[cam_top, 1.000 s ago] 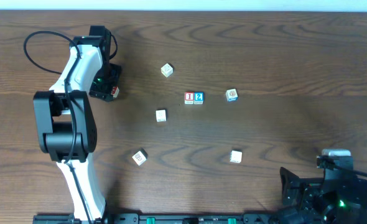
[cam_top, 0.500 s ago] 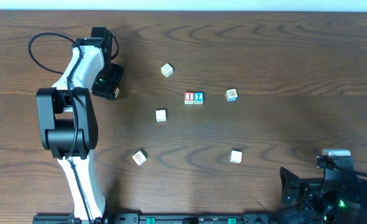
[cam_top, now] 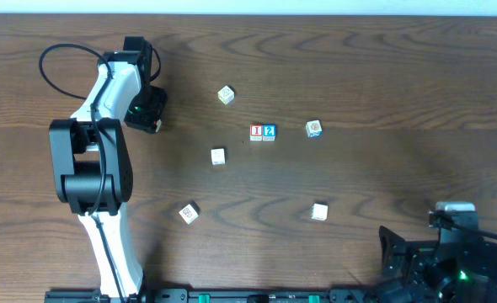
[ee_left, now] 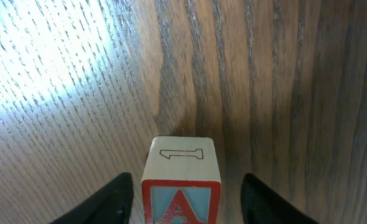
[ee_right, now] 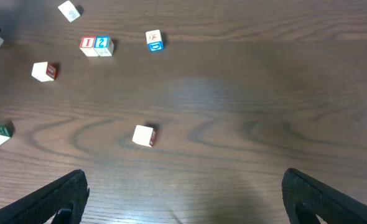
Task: Spell out Ai2
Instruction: 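Lower the left gripper and close it on the red 'A' block, then lift the red 'A' block with the left gripper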
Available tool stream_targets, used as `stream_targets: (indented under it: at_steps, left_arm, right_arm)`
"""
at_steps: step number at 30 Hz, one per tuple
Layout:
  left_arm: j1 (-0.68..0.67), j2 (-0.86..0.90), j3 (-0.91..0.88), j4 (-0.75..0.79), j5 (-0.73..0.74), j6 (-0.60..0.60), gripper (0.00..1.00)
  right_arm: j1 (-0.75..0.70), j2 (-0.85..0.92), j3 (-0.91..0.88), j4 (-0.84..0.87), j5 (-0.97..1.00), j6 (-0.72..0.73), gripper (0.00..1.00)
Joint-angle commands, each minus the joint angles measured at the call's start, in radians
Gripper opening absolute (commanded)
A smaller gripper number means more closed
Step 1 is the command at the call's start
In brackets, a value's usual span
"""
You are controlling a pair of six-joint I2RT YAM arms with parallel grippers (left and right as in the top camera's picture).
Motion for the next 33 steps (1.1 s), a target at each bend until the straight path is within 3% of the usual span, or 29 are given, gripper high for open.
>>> stream_targets:
  at_steps: [1, 33]
  left_arm:
    - [0.008, 0.022, 0.014, -0.006, 0.0, 0.005, 0.53]
    - [0.008, 0.022, 0.014, -0.034, 0.003, 0.059, 0.24]
  right_arm:
    - [0.004, -0.002, 0.0, 0.0, 0.0, 0.005, 0.99]
    - [0.004, -0.002, 0.0, 0.0, -0.001, 0.005, 0.99]
